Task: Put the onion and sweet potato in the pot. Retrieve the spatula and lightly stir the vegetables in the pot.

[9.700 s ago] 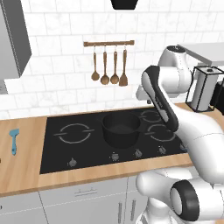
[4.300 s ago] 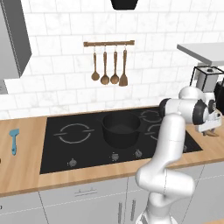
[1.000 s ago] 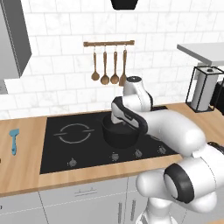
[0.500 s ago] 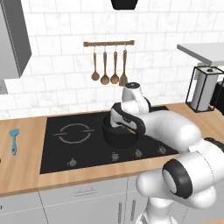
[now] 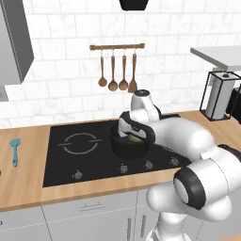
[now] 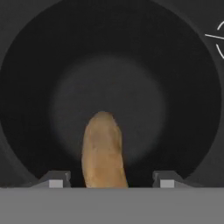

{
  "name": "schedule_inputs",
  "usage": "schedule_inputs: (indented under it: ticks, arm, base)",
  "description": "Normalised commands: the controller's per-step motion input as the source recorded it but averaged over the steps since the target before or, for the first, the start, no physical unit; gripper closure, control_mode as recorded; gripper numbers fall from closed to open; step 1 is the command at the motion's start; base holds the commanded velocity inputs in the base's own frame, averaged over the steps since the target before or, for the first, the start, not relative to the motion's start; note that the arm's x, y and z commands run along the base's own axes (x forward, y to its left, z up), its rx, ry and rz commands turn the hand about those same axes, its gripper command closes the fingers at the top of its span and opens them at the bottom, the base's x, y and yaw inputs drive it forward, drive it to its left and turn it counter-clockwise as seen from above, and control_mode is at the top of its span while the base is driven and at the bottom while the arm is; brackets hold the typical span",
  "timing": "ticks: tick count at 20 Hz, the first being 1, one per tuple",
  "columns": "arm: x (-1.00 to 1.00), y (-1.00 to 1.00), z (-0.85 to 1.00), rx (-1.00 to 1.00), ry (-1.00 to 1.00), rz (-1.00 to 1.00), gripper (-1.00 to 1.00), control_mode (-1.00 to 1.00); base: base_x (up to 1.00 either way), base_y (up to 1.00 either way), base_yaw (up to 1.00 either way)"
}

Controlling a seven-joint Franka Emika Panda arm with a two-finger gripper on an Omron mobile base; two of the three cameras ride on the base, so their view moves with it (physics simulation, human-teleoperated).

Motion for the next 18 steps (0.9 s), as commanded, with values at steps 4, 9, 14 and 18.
schedule_inputs:
  ticks: [4, 9, 14, 18]
  arm:
    - [0.05, 0.02, 0.12, 0.00, -0.03, -0.02, -1.00, -1.00]
    - [-0.81, 0.01, 0.78, 0.01, -0.25, -0.02, -1.00, -1.00]
    - [-0.88, 0.00, 1.00, 0.04, -0.28, -0.02, -1.00, -1.00]
    - [-0.79, 0.00, 1.00, 0.03, -0.13, -0.05, -1.00, -1.00]
  base:
    - [0.00, 0.00, 0.00]
    - [0.00, 0.00, 0.00]
    - [0.00, 0.00, 0.00]
    - [0.00, 0.00, 0.00]
